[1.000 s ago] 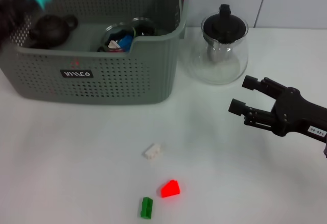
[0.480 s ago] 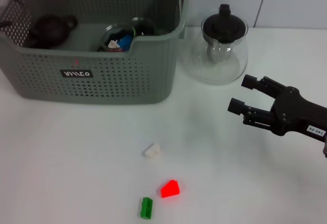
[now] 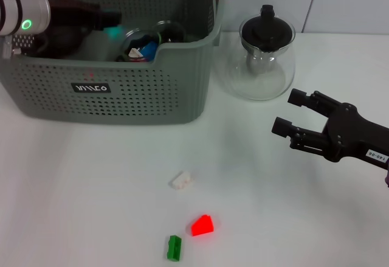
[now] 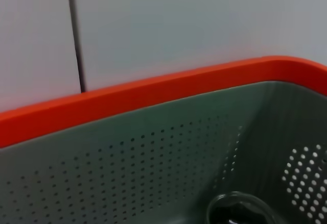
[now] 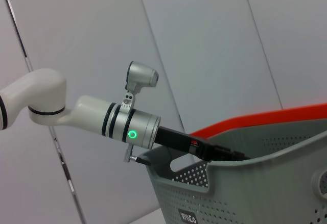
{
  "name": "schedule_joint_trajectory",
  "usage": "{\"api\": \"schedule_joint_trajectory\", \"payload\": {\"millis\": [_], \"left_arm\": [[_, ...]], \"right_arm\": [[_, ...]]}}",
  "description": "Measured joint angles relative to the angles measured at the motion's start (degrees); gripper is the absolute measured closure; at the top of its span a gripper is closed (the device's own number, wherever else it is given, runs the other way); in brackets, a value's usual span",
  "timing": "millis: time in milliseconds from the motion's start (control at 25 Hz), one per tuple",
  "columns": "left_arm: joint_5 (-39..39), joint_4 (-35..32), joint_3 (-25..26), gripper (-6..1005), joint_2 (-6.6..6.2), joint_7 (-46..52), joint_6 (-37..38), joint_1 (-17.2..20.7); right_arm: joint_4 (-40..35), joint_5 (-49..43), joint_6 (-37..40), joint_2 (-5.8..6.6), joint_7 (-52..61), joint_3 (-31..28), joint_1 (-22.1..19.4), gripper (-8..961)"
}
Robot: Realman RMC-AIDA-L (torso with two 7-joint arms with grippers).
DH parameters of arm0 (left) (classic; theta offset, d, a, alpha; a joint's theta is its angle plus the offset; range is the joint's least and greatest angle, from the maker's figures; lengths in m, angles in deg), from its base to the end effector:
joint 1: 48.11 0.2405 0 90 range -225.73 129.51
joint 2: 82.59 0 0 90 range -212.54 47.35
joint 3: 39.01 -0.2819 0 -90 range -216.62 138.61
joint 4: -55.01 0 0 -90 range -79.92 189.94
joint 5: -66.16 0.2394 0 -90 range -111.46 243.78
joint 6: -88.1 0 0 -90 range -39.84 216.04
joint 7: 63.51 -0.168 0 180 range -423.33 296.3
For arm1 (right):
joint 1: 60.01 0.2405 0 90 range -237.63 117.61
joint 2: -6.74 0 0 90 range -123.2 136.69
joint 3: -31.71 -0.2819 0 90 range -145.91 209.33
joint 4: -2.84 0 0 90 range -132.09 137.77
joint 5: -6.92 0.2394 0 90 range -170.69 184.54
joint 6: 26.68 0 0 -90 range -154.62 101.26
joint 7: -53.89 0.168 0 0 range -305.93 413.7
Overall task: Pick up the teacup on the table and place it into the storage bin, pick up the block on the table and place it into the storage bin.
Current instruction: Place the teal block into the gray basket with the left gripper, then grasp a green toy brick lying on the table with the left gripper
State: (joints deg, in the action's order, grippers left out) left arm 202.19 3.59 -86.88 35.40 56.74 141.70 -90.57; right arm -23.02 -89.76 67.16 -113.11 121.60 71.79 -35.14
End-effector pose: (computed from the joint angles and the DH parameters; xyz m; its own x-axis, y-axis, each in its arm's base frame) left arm -0.2495 0.5191 0.0328 0.7656 0.5055 0.3979 0.6335 -0.4848 -0.6031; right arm 0.2942 0.3350 -0.0448 0.5852 -0.2698 -0.7647 -0.5171 -0.8506 -0.0956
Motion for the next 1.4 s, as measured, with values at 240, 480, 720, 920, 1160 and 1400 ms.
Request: {"api": "schedule_joint_trajectory", "payload": {"millis": [240, 480, 720, 920, 1160, 1400], "left_arm": [[-11.1, -5.4, 2.8, 527, 1.27, -1.0, 2.6, 4.2], [-45.4, 1.1, 16.8, 317, 0.57, -19.2, 24.0, 11.9], [-51.1, 5.7, 21.6, 154, 1.28, -32.9, 41.0, 18.5], [-37.1, 5.7, 22.0, 163, 3.64, -47.7, 48.8, 24.7], [-18.8, 9.0, 21.6, 196, 5.27, -60.0, 50.6, 26.7], [-8.9, 15.2, 21.3, 228, 5.99, -71.9, 47.7, 26.0]], "right_arm": [[0.1, 0.0, -0.1, 0.06, 0.0, 0.0, -0.1, 8], [0.1, 0.0, -0.1, 0.01, -0.1, 0.0, -0.2, 8], [0.1, 0.0, -0.3, -0.04, 0.0, 0.0, 0.0, 8], [0.1, -0.1, -0.3, -0.03, 0.1, 0.0, -0.3, 8], [0.1, -0.1, -0.5, -0.03, 0.2, 0.0, -0.3, 9], [0.1, -0.4, -1.2, -0.11, 0.3, 0.0, -0.1, 9]]}}
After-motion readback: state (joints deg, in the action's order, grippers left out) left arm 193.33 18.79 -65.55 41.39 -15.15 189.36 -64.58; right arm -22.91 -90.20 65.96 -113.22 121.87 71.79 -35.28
